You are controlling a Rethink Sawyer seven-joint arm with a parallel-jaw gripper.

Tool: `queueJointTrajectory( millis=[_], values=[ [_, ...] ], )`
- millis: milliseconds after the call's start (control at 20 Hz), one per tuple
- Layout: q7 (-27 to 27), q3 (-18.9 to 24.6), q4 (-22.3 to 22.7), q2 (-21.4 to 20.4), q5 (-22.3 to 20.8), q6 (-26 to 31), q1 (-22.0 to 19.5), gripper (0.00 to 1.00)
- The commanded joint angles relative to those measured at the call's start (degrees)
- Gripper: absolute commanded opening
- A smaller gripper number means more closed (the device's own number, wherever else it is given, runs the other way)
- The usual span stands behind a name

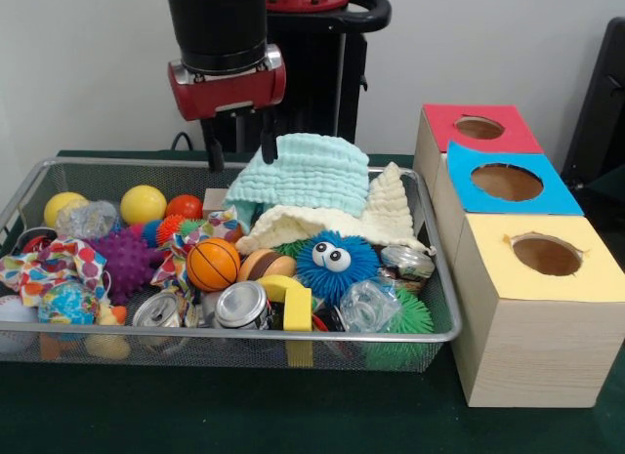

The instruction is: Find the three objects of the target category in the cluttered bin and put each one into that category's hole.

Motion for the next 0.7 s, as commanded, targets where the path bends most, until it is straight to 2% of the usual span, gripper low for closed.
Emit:
queueJointTrajectory(
  millis=[50, 700],
  values=[
    [-5.9, 1.4, -4.0, -0.4, -3.9, 3.9, -1.1, 1.0],
    [-9.7, 3.6, -10.9, 5.0, -5.7, 6.7, -1.6, 1.0]
  ],
)
